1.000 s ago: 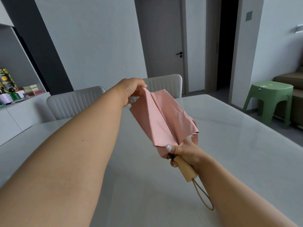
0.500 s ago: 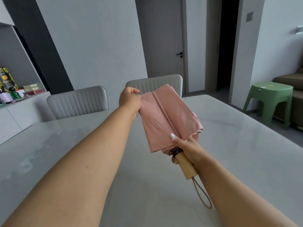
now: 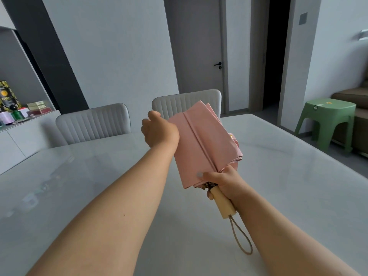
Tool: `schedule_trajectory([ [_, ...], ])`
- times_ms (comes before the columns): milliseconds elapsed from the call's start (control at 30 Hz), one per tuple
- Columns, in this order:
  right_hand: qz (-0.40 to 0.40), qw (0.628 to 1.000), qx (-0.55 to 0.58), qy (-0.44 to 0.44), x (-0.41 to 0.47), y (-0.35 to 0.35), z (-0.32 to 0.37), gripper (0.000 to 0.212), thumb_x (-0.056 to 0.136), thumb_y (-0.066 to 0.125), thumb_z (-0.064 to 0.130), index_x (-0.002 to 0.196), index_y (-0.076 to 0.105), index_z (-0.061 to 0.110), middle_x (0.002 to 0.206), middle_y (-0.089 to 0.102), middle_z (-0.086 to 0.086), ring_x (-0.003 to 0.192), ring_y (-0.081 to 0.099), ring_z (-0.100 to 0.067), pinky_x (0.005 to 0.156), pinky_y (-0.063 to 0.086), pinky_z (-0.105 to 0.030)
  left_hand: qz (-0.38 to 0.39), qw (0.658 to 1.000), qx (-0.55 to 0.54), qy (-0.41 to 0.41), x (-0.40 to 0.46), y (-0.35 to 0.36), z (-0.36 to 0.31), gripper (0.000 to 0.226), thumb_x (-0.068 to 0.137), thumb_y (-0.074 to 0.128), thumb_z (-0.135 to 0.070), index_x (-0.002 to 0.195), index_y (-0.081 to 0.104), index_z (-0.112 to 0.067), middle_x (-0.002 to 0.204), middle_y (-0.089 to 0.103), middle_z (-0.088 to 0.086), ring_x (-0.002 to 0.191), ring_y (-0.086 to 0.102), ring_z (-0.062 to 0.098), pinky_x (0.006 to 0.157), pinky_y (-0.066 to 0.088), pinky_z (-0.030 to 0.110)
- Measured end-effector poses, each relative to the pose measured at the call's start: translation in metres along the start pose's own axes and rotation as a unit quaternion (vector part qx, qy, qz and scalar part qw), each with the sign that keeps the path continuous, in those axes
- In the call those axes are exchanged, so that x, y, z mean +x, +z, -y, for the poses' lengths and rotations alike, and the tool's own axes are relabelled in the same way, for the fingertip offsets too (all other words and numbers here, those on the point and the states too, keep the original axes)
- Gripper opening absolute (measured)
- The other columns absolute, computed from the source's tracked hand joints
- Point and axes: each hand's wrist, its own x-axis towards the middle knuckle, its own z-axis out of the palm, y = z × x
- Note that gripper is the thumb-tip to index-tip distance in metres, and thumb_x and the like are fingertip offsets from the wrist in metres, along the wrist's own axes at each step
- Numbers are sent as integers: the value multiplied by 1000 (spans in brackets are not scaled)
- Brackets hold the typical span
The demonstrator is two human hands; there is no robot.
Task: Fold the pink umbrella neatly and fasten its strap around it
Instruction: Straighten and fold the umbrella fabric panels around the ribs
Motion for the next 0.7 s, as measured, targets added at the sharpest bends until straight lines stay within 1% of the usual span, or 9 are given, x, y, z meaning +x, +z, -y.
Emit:
schedule_trajectory([
  [133,-10,999,-40,-8,0,2,-1,30,71,70,9,97,64,-5,75,70,-17,59,62,-18,46,48,-29,61,997,29,34,-33,10,-21,40,97,46,-19,137,45,-14,141,44,14,130,39,35,101,38,42],
  [200,-16,998,-56,-9,0,3,-1,26,72,68,6,96,64,-4,78,70,-18,59,62,-17,47,49,-29,124,992,-17,-17,-45,21,-22,51,99,45,-27,148,34,-16,148,38,13,130,41,38,103,38,44],
  [300,-17,997,-70,-15,1,4,0,45,65,64,8,108,56,0,88,65,-21,61,62,-18,47,50,-29,182,967,-148,-97,-45,32,-12,65,93,47,-49,151,23,-31,145,42,9,119,54,37,102,45,50],
  [367,-12,997,-69,-15,3,2,-1,58,63,63,9,119,49,6,94,61,-20,62,62,-18,48,50,-29,220,942,-218,-128,-39,37,-2,69,78,56,-64,139,34,-39,132,59,5,107,64,31,92,53,50],
  [433,-7,997,-72,-15,5,1,-1,68,62,65,10,127,45,10,103,58,-22,64,63,-19,49,52,-31,248,920,-279,-122,-39,37,6,65,71,63,-64,126,46,-34,114,70,4,98,70,27,86,57,48],
  [500,-2,997,-79,-16,4,3,-1,77,60,66,11,132,41,16,107,57,-21,66,64,-20,50,52,-33,273,893,-339,-110,-41,31,8,57,80,64,-59,125,54,-25,108,72,8,95,72,27,81,60,44],
  [600,5,996,-81,-26,1,7,3,80,60,65,8,132,38,31,100,60,-12,63,64,-17,49,52,-32,298,861,-391,-127,-40,30,21,45,93,58,-50,122,63,-16,108,73,13,93,73,29,73,60,39],
  [633,9,997,-77,-26,1,7,4,79,61,65,7,131,38,30,98,61,-12,63,64,-17,49,52,-32,308,849,-403,-150,-42,29,24,45,94,56,-51,121,65,-15,107,74,12,91,73,29,72,59,38],
  [700,18,999,-45,-17,-1,7,6,72,62,65,7,130,42,16,95,61,-18,63,63,-20,49,51,-32,341,810,-439,-186,-46,29,32,52,95,51,-55,124,64,-14,109,73,14,94,71,30,75,57,40],
])
